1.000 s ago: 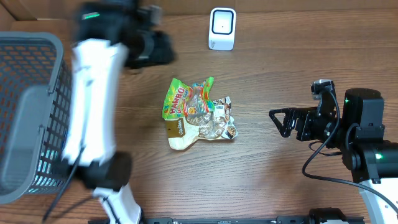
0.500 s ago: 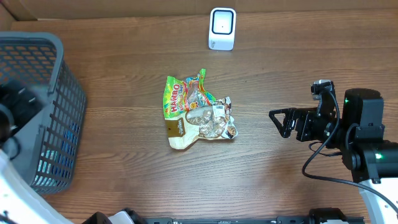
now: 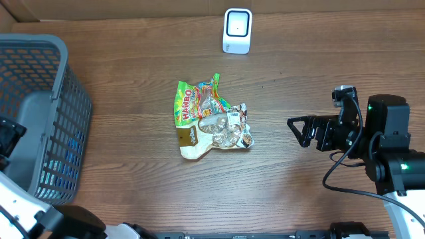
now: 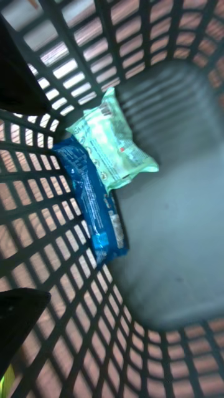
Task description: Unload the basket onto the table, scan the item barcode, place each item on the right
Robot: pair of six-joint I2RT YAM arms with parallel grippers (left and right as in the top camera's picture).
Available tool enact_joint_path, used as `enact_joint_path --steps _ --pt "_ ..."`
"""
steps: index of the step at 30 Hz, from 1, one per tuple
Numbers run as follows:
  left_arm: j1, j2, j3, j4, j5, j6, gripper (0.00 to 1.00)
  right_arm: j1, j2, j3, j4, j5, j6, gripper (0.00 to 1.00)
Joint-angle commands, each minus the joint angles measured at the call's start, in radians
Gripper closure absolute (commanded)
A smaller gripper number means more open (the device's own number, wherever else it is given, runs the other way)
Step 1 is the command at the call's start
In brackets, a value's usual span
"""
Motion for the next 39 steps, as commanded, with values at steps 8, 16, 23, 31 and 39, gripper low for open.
enact_joint_path --steps 8,16,23,31,39 --pt "0.007 0.108 -0.258 0.177 -0.083 -0.065 0.13 0.003 -0.003 0.023 0.001 -0.009 -0.001 0.0" --pt "0.007 0.112 -0.47 0.354 -0.16 -0.065 0.03 0.003 -0.003 0.023 0.001 -0.009 -0.001 0.0" --pt "0.007 0.113 -0.599 0.509 -0.172 -0.065 0.0 0.003 -0.003 0.023 -0.011 -0.009 -0.001 0.0" --pt "0.007 0.113 -0.642 0.614 -0.174 -0.065 0.0 0.003 -0.003 0.023 -0.018 -0.009 -0.001 0.0" --pt "0.007 0.113 -0.687 0.652 -0.173 -0.065 0.52 0.003 -0.003 0.023 -0.018 -0.009 -0.001 0.0"
